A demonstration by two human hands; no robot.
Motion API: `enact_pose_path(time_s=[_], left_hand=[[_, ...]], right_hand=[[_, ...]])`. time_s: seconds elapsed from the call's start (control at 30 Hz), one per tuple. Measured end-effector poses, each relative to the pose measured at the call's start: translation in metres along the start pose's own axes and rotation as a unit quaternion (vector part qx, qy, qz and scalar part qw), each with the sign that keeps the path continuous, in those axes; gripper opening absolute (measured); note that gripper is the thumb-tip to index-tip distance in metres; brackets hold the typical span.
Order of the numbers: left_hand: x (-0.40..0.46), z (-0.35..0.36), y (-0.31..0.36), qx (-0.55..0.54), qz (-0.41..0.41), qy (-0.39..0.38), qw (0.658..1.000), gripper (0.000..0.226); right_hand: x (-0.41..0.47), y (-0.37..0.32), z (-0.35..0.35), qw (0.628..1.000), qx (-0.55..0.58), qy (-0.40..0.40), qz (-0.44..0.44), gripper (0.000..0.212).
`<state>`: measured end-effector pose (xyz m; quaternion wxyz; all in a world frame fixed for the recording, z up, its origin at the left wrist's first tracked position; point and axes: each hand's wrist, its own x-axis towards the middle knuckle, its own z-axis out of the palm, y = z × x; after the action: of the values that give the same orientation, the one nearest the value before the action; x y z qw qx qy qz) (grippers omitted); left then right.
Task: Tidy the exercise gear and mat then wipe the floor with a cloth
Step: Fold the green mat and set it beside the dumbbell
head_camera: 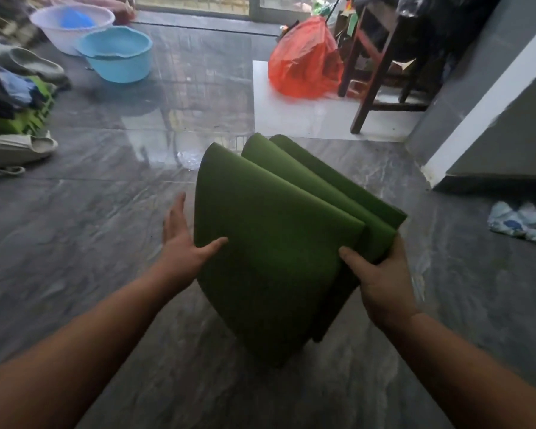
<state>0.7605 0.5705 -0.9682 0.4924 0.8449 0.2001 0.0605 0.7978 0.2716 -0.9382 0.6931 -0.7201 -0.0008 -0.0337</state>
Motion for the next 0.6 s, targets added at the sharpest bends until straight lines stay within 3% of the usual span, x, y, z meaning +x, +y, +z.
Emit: enact_pose_path(time_s=[0.2,0.37,0.47,0.6], left_hand=[[0.001,-0.057,-0.012,-0.174,-0.062,-0.039,0.982,0.119],[-0.007,-0.091,-0.037,-0.281,-0.082,-0.096,0.951,0.133],[-0.011,-0.109,-0.047,-0.284,-0.079,-0.174,0.940,0.120],[-0.020,-0.111,-0.053,-0.281,-0.091,-0.245,0.923,0.079]], right_hand=[[0.011,-0.026,0.012,0.980,0.018,-0.177,0.091,0.060],[0.030,-0.025,0.018,0.950,0.055,-0.276,0.136,0.077],[0.040,-0.017,0.022,0.931,0.032,-0.326,0.163,0.098],[0.061,-0.020,0.018,0.912,-0.024,-0.369,0.178,0.105]])
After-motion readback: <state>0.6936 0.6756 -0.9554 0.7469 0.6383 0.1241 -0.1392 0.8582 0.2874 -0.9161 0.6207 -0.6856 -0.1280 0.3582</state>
